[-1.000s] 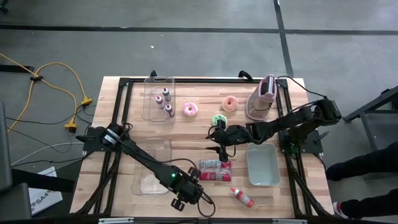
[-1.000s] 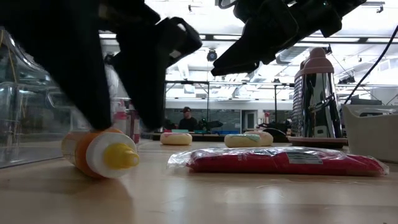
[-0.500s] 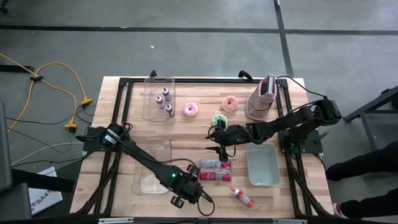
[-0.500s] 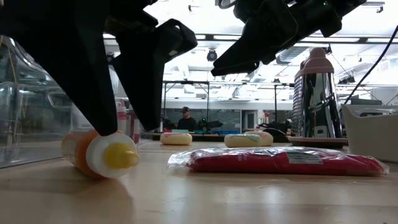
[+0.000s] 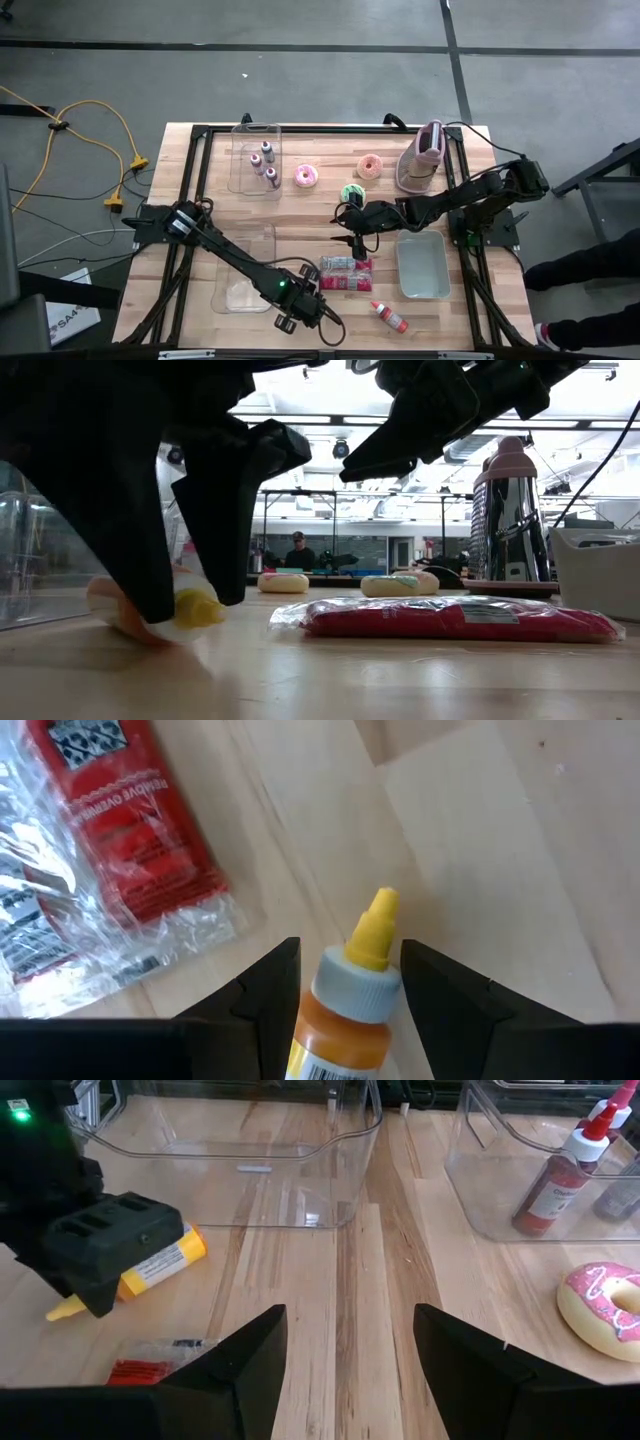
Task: Pick & Place Food Item
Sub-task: Put the yellow food coloring bottle into the top transparent bin
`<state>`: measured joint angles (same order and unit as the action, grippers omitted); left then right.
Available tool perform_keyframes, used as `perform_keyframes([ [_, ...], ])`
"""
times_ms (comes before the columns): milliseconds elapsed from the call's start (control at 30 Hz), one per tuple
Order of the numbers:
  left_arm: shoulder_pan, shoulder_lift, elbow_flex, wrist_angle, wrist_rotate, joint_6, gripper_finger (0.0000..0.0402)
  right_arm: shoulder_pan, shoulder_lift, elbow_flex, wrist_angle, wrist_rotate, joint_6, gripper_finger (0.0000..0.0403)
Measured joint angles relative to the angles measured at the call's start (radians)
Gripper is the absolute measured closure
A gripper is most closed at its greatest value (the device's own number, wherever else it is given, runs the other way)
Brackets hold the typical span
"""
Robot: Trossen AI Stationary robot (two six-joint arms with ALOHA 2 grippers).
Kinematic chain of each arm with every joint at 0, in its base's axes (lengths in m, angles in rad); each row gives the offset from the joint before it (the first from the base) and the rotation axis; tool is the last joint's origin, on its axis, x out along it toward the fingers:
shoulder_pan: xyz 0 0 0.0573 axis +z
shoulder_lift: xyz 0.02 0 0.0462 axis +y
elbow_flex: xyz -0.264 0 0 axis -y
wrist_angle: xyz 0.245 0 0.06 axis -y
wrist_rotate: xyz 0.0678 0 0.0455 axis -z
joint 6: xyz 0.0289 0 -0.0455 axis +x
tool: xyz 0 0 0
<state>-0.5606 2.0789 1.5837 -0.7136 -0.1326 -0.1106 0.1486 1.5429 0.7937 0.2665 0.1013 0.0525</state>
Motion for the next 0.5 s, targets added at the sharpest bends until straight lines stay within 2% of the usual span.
perform_keyframes([
  [500, 0.0, 0.024, 0.0, -0.022, 0.023, -0.021, 0.0236, 0.0, 0.0, 0.0, 0.0, 0.0, 0.0, 0.0196],
])
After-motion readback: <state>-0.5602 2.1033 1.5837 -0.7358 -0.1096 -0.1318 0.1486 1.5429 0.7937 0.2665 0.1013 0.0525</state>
